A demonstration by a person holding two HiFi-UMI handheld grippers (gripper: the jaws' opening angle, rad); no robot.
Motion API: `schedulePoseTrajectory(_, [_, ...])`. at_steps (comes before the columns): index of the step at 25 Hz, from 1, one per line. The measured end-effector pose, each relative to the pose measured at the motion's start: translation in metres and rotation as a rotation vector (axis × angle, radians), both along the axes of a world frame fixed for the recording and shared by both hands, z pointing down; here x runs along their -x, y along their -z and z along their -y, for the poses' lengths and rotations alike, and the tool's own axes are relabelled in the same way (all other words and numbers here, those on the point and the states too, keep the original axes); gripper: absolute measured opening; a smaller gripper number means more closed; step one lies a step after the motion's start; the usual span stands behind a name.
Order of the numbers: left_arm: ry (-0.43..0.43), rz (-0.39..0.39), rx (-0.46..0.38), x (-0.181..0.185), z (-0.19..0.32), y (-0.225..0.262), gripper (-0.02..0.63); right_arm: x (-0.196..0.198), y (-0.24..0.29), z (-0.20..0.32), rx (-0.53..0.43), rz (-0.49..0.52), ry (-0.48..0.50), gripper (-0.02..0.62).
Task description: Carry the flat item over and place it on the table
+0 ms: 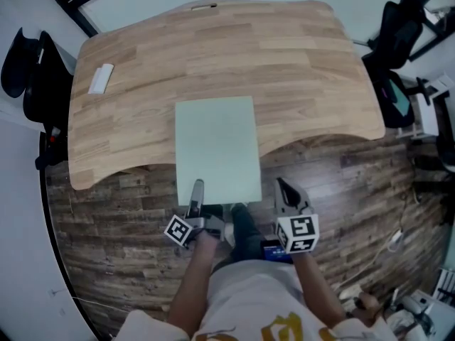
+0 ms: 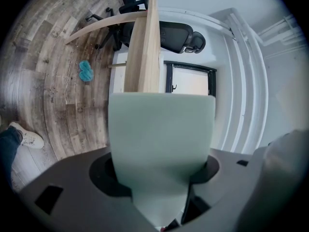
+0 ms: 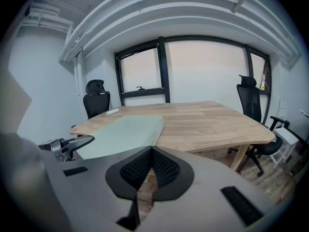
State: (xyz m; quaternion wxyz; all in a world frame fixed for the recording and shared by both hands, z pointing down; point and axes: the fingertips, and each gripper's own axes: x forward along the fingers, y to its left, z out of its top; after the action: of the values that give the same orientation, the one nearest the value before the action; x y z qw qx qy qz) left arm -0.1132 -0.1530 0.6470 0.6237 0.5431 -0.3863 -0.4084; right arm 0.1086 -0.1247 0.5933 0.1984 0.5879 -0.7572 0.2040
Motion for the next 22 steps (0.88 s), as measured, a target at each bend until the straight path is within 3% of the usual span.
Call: schedulePoseTrajectory(22, [0.053, 0.052, 0.005, -0.013, 0.021, -0.007, 0.29, -0.001, -0.012, 0.014, 0.022, -0.02, 0.033, -0.002])
